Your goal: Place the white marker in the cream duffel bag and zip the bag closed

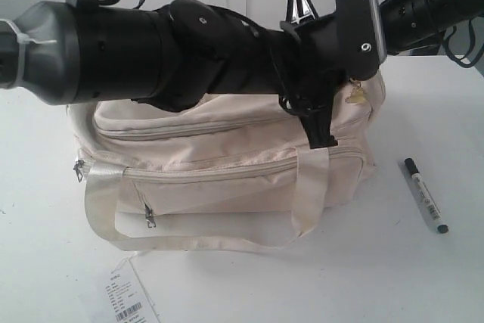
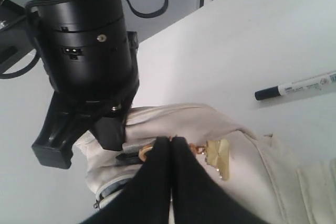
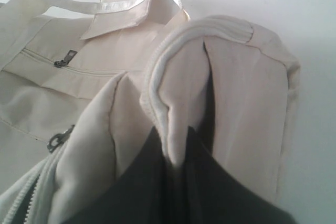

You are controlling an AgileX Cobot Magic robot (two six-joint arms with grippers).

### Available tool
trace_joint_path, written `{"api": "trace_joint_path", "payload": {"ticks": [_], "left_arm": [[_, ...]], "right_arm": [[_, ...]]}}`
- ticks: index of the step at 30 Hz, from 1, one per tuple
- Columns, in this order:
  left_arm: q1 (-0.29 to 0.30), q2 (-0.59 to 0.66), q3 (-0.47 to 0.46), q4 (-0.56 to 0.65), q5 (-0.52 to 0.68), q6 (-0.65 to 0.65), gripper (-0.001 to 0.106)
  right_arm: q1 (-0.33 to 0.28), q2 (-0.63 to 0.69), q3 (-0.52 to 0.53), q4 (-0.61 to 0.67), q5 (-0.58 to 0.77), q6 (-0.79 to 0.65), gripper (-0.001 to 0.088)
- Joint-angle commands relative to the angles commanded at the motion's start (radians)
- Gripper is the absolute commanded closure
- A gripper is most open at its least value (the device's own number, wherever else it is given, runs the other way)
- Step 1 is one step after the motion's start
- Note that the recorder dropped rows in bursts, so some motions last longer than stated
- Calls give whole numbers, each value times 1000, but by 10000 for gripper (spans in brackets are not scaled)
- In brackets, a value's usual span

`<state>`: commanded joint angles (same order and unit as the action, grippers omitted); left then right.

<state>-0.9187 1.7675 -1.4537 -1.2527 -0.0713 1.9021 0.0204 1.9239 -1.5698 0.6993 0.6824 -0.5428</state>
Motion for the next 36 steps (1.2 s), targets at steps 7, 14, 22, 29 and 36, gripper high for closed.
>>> {"api": "trace_joint_path", "payload": {"ticks": [7, 14, 22, 29, 36], "left_arm": [[0, -11, 37, -108, 20, 0, 1053], [0, -17, 37, -141, 19, -23, 1053], [0, -33, 37, -262, 15, -23, 1053], [0, -34, 37, -346, 8, -23, 1053], [0, -34, 37, -446, -6, -23, 1053]], "right_arm": [[0, 0, 0, 0, 0, 0, 868], [0, 0, 0, 0, 0, 0, 868], [0, 0, 0, 0, 0, 0, 868], [0, 0, 0, 0, 0, 0, 868], [0, 0, 0, 0, 0, 0, 868]]}}
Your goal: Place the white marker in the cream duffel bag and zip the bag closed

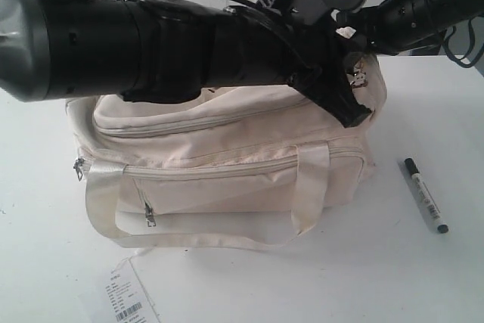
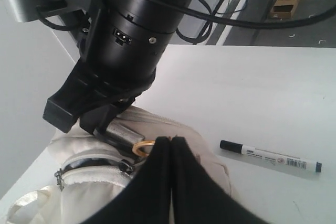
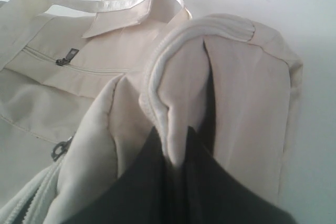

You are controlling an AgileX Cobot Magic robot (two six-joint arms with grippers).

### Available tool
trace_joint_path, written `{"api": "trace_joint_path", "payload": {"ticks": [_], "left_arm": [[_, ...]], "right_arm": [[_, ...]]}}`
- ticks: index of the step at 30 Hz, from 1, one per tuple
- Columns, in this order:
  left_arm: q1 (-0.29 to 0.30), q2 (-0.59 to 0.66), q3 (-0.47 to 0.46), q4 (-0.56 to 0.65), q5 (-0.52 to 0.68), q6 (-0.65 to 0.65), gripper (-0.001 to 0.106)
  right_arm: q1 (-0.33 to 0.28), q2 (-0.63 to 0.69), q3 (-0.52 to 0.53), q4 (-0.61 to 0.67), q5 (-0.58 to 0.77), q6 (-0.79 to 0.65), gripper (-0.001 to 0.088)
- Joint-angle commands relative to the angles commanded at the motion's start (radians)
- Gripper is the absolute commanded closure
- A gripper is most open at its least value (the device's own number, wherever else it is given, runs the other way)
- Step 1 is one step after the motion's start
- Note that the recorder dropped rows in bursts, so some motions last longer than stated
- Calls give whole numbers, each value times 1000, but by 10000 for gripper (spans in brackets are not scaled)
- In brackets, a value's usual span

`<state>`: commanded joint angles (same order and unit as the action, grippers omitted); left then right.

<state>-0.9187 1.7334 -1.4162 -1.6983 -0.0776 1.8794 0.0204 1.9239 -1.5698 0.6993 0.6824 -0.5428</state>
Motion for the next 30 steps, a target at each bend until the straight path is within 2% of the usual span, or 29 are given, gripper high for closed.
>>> {"api": "trace_joint_path", "payload": {"ticks": [5, 18, 24, 27, 30], "left_arm": [[0, 0, 0, -46, -2, 0, 1053], [0, -7, 3, -46, 3, -72, 1053], [0, -57, 65, -46, 23, -74, 1053], [0, -59, 100, -46, 71, -77, 1053], [0, -59, 101, -46, 78, -90, 1053]], "right_arm": [[0, 0, 0, 0, 0, 0, 868], [0, 0, 0, 0, 0, 0, 868], [0, 0, 0, 0, 0, 0, 868], [0, 0, 0, 0, 0, 0, 868], [0, 0, 0, 0, 0, 0, 868]]}}
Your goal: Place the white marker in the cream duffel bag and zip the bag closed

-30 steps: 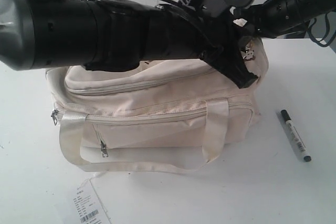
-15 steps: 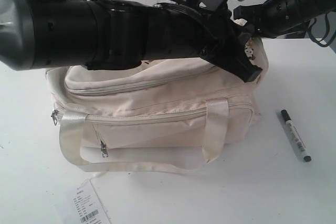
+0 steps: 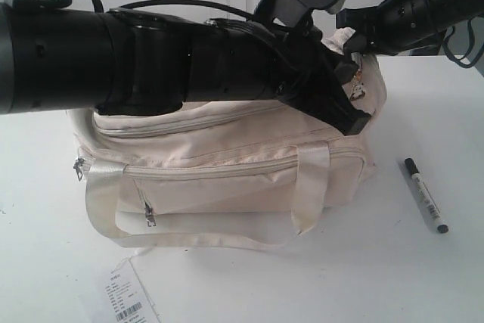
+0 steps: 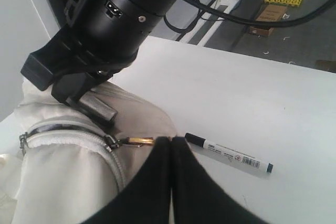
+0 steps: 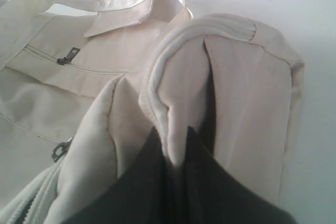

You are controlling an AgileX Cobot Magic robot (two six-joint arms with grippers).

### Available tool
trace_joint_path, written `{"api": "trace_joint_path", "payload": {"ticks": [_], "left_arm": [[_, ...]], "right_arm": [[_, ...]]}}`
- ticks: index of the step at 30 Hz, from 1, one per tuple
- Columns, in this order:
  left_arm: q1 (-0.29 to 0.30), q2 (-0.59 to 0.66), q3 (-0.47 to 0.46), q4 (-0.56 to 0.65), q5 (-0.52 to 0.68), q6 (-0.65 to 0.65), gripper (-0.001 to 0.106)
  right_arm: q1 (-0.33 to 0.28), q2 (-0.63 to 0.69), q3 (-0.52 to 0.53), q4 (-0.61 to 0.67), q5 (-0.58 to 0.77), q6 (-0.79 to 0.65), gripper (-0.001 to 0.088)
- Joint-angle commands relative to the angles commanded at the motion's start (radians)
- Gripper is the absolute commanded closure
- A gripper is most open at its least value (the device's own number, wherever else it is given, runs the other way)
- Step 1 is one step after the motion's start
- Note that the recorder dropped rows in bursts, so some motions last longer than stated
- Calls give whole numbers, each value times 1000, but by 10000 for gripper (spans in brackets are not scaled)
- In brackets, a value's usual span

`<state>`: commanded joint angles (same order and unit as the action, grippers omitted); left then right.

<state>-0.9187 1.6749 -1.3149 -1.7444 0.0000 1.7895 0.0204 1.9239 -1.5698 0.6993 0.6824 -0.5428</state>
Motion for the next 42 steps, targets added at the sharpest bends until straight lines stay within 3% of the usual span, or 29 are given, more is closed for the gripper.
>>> {"api": "trace_joint_path", "payload": {"ticks": [13, 23, 42], "left_arm": [[-2, -22, 6, 0, 0, -27, 1053], [-2, -57, 81, 0, 31, -27, 1053], [-2, -58, 83, 0, 30, -37, 1053]], "right_arm": [[0, 0, 0, 0, 0, 0, 868], [0, 0, 0, 0, 0, 0, 868], [0, 0, 0, 0, 0, 0, 868]]}}
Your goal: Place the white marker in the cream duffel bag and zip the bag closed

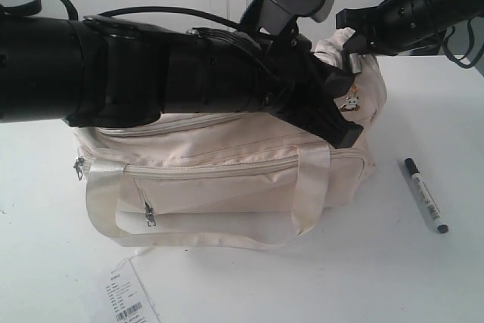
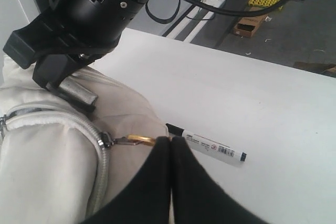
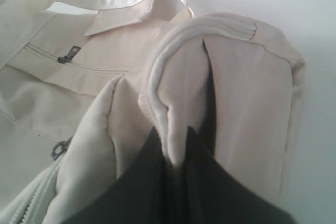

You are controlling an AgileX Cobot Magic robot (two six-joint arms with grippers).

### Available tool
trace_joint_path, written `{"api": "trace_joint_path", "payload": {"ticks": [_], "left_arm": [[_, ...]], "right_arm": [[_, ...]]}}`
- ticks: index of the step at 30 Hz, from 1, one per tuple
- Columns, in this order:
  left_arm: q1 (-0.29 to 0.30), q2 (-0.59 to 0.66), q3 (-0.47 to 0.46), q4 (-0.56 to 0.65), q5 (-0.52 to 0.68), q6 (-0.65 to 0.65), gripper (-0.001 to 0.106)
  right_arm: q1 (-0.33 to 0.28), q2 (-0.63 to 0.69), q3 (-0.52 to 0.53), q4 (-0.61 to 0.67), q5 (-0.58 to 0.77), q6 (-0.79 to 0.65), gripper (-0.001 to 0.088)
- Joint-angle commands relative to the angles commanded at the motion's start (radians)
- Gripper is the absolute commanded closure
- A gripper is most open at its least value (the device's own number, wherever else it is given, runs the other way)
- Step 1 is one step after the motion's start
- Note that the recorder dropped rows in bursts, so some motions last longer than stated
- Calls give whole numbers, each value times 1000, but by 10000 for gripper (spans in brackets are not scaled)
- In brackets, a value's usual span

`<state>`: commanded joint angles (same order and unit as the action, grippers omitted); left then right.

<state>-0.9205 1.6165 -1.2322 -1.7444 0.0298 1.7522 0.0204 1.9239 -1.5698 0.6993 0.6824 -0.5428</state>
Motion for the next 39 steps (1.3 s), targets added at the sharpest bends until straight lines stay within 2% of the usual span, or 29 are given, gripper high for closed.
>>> {"api": "trace_joint_path", "payload": {"ticks": [23, 39], "left_arm": [[0, -35, 68, 0, -12, -4, 1053], [0, -70, 68, 0, -12, -4, 1053]], "right_arm": [[0, 0, 0, 0, 0, 0, 868], [0, 0, 0, 0, -2, 0, 868]]}}
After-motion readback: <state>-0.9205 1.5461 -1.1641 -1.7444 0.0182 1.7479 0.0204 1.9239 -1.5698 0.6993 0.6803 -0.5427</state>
